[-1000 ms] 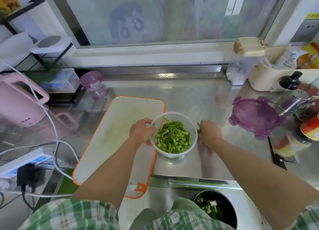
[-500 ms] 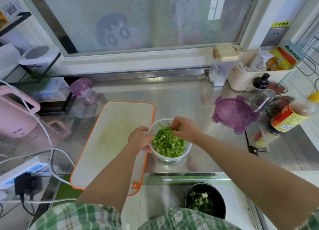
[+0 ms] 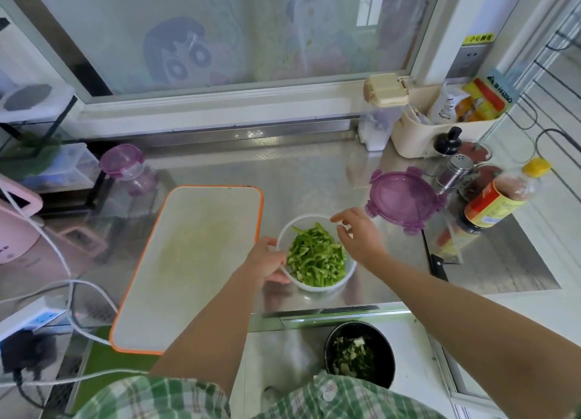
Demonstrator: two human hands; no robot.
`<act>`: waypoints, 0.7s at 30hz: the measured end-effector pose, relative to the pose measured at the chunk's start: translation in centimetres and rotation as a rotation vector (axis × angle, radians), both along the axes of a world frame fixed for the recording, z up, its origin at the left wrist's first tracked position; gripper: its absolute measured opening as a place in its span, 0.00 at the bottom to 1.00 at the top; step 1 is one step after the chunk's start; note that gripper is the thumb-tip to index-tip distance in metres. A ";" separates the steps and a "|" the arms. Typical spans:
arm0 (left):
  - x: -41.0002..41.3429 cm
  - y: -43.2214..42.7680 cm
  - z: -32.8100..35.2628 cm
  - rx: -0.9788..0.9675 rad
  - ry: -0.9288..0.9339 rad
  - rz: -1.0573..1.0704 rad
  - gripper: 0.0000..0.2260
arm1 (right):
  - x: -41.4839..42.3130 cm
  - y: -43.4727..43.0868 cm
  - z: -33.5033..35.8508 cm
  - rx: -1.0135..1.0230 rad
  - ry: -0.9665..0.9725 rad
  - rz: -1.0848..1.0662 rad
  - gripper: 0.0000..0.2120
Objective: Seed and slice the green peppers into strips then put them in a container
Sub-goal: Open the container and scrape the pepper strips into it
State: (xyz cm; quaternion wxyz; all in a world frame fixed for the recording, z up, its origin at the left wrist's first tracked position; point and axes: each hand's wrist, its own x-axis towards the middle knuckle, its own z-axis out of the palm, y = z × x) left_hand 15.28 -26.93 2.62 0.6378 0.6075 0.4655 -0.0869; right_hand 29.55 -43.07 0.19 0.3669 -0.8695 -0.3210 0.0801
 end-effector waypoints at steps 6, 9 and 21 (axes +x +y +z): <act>2.5 -1.5 -1.3 0.070 0.001 0.020 0.11 | 3.1 -4.3 -1.1 -0.353 0.118 -0.290 0.15; 2.9 -1.4 -1.5 0.130 0.037 0.015 0.06 | 4.4 -6.0 -2.0 -0.584 0.186 -0.275 0.20; 4.1 -0.8 -1.9 0.226 0.089 -0.026 0.03 | 4.6 -5.9 -3.3 -0.723 0.016 -0.193 0.15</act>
